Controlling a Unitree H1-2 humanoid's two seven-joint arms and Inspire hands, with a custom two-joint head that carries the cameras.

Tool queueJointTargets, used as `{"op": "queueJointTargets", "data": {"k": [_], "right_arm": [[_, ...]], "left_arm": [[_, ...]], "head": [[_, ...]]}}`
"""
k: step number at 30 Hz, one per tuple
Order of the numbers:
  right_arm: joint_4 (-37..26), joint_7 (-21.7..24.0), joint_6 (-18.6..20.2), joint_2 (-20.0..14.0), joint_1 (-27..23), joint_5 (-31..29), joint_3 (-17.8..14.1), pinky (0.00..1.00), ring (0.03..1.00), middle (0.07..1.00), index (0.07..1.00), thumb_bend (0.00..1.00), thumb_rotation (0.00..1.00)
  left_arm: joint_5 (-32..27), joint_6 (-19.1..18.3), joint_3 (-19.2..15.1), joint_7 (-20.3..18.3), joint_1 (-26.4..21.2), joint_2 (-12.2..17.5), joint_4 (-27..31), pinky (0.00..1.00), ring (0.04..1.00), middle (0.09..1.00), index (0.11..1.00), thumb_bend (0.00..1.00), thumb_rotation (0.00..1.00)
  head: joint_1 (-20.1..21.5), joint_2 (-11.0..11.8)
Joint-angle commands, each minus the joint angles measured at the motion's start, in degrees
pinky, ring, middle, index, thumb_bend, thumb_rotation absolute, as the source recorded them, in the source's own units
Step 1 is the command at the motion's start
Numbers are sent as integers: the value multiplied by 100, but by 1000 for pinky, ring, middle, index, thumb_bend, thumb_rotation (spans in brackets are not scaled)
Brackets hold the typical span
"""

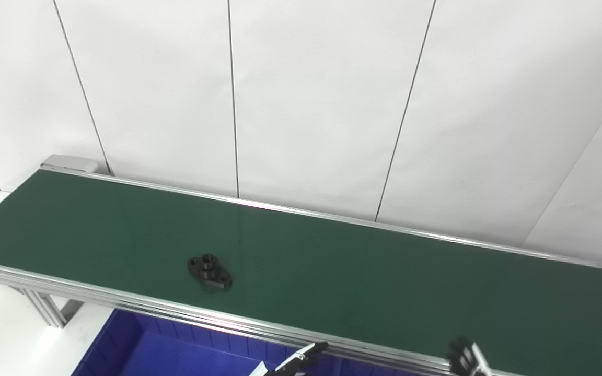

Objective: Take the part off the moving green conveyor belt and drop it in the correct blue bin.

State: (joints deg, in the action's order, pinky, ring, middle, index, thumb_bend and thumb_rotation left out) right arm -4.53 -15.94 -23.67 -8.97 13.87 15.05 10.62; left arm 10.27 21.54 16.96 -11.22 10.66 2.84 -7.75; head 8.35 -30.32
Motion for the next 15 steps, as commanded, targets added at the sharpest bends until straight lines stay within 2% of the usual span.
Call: {"op": "queueJointTargets", "data": {"k": [1, 2, 4, 6, 8, 12, 15], "right_arm": [[-374, 163, -17, 23, -252, 77, -124, 784, 835, 882, 926, 758, 684], [-459, 242, 106, 31, -339, 99, -168, 775, 827, 871, 912, 761, 678], [-730, 475, 603, 54, -573, 169, -242, 764, 818, 854, 893, 775, 672], [-922, 715, 1029, 71, -880, 247, -272, 760, 811, 844, 883, 768, 634], [-1027, 949, 1437, 78, -1188, 377, -276, 758, 810, 843, 877, 760, 612], [-1080, 1267, 2196, 212, -1672, 639, -232, 751, 803, 836, 867, 769, 577], [-974, 1417, 2661, 378, -2055, 892, -147, 749, 796, 823, 856, 791, 520]], "left_arm": [[-144, 125, -8, -13, -110, 15, 185, 855, 944, 970, 934, 820, 297], [-161, 168, -12, -11, -118, 13, 178, 869, 943, 967, 935, 810, 311], [-194, 171, -17, -25, -123, 25, 212, 882, 949, 973, 943, 802, 342], [-228, 100, -21, -50, -118, 54, 282, 882, 954, 979, 950, 794, 374], [-319, -7, -35, -106, -101, 92, 337, 893, 963, 989, 959, 789, 392], [-408, -50, -81, -156, -86, 159, 401, 880, 957, 993, 963, 782, 415], [-534, -194, -113, -222, -79, 253, 499, 919, 984, 1000, 970, 774, 437]], "head": [[78, -100], [78, -100], [145, -184], [212, -342], [263, -401], [531, -530], [795, -622]]}}
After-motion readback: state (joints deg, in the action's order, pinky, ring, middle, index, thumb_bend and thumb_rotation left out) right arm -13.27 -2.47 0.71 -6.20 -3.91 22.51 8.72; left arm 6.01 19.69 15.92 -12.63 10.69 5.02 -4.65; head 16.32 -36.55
